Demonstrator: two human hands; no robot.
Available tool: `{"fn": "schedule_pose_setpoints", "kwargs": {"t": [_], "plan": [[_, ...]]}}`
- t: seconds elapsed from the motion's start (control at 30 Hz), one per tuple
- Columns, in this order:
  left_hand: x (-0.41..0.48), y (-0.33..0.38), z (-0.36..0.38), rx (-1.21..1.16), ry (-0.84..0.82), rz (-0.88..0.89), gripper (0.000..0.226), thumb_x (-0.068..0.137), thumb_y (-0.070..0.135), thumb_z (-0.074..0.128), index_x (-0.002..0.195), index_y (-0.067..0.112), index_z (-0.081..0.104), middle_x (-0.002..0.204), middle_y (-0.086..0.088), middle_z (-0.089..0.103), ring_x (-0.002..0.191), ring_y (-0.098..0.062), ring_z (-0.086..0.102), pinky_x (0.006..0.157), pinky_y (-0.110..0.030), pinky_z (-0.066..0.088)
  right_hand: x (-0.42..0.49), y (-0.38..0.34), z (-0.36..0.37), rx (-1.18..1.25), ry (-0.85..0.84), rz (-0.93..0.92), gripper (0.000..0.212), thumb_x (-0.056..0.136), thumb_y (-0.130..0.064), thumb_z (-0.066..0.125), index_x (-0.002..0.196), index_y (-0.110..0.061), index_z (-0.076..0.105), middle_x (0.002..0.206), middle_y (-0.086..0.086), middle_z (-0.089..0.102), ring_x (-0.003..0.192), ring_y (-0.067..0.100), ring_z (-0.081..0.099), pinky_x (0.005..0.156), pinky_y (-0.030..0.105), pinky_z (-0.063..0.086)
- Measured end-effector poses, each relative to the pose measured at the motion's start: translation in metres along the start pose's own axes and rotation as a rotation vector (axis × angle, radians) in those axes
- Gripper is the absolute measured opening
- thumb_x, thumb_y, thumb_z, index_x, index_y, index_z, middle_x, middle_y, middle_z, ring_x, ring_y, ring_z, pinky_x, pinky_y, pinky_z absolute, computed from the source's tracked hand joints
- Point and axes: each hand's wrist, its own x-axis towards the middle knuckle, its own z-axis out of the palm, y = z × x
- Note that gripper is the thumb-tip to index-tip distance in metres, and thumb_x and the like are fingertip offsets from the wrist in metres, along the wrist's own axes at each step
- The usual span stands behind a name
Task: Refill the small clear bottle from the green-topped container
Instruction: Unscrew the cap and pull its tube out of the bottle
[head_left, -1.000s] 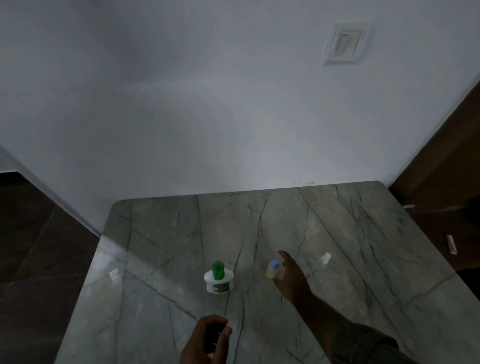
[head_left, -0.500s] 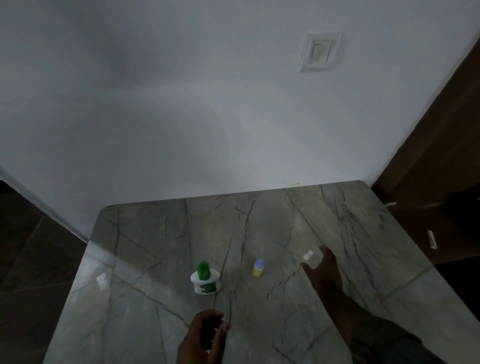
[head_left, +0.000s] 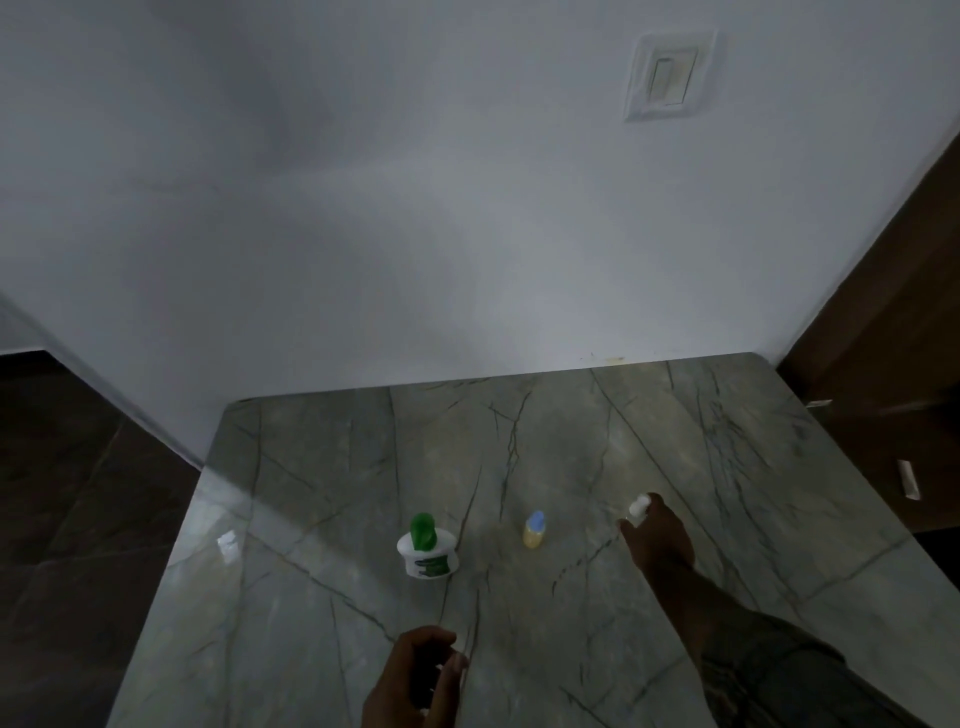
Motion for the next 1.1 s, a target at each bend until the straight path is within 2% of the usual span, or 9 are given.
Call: {"fn": "schedule_pose_setpoints", "kwargs": {"t": [0.2,0.33,0.43,0.5,0.6,0.67,0.77,0.97,1.1], "plan": [[0.002,-0.001,-0.005,0.018,-0.026,0.07,0.019,0.081,0.013,0.075,0.088,0.029,0.066,0.074,0.012,0.074,0.06,-0.007,0.07,0.062,-0.025,0.055,-0.022,-0.021,-0.027,-0.004,0.06,-0.071,0.024,0.083,-0.029,0.071,0.098,-0.026,0.052,0.108,0.002,0.066,0.102,0.025,0.064,0.086,0.039,0.053],[-0.003,0.026,-0.01,0.015,-0.068,0.128,0.019,0.08,0.017,0.076,0.089,0.03,0.066,0.08,0.019,0.073,0.064,-0.001,0.068,0.056,-0.01,0.051,-0.059,-0.061,-0.079,-0.028,0.111,-0.281,0.029,0.079,-0.035,0.076,0.097,-0.028,0.055,0.098,-0.007,0.066,0.095,0.016,0.065,0.074,0.026,0.047],[-0.007,0.053,-0.013,-0.021,-0.089,0.218,0.031,0.077,0.016,0.079,0.097,0.035,0.065,0.088,0.017,0.073,0.079,-0.002,0.068,0.062,-0.009,0.05,-0.099,-0.096,-0.125,-0.081,-0.028,-0.429,0.033,0.073,-0.045,0.079,0.093,-0.032,0.056,0.085,-0.022,0.059,0.081,-0.003,0.062,0.062,0.013,0.04],[-0.011,0.07,-0.01,-0.003,-0.123,0.31,0.045,0.074,0.027,0.081,0.112,0.038,0.058,0.107,0.021,0.067,0.097,0.001,0.063,0.071,-0.012,0.051,-0.128,-0.12,-0.151,-0.068,-0.137,-0.523,0.033,0.07,-0.049,0.08,0.09,-0.035,0.058,0.08,-0.023,0.063,0.074,-0.009,0.063,0.057,0.007,0.043],[-0.017,0.089,-0.003,0.027,-0.188,0.415,0.074,0.07,0.051,0.078,0.133,0.041,0.042,0.13,0.031,0.048,0.117,0.009,0.049,0.085,-0.013,0.049,-0.17,-0.153,-0.175,-0.065,-0.284,-0.685,0.038,0.066,-0.061,0.075,0.092,-0.037,0.06,0.085,-0.026,0.067,0.079,-0.013,0.063,0.062,0.007,0.049],[-0.021,0.106,0.002,0.009,-0.23,0.485,0.082,0.069,0.055,0.077,0.139,0.04,0.037,0.136,0.028,0.047,0.121,0.009,0.049,0.094,-0.016,0.049,-0.192,-0.169,-0.182,-0.121,-0.332,-0.754,0.044,0.065,-0.068,0.07,0.098,-0.04,0.06,0.089,-0.027,0.066,0.083,-0.012,0.063,0.067,0.011,0.052],[-0.024,0.127,0.01,-0.169,-0.247,0.566,0.062,0.083,0.045,0.071,0.137,0.025,0.047,0.129,0.017,0.061,0.12,-0.002,0.059,0.097,-0.02,0.051,-0.211,-0.186,-0.186,-0.184,-0.344,-0.82,0.044,0.066,-0.069,0.067,0.1,-0.041,0.06,0.091,-0.023,0.067,0.086,-0.009,0.062,0.074,0.022,0.055],[-0.019,0.126,0.01,-0.18,-0.108,0.531,0.021,0.085,0.027,0.069,0.104,0.03,0.059,0.094,0.016,0.067,0.085,-0.005,0.068,0.071,-0.036,0.058,-0.22,-0.208,-0.205,-0.141,-0.345,-0.88,0.058,0.066,-0.076,0.064,0.112,-0.043,0.052,0.102,-0.024,0.063,0.09,-0.006,0.061,0.078,0.022,0.053],[-0.021,0.136,0.008,-0.139,-0.121,0.487,0.034,0.082,0.027,0.066,0.109,0.046,0.053,0.099,0.018,0.068,0.085,-0.006,0.068,0.071,-0.033,0.06,-0.214,-0.227,-0.218,-0.193,-0.281,-0.939,0.043,0.077,-0.075,0.055,0.093,-0.036,0.058,0.083,-0.015,0.063,0.071,-0.001,0.059,0.067,0.02,0.051]]}}
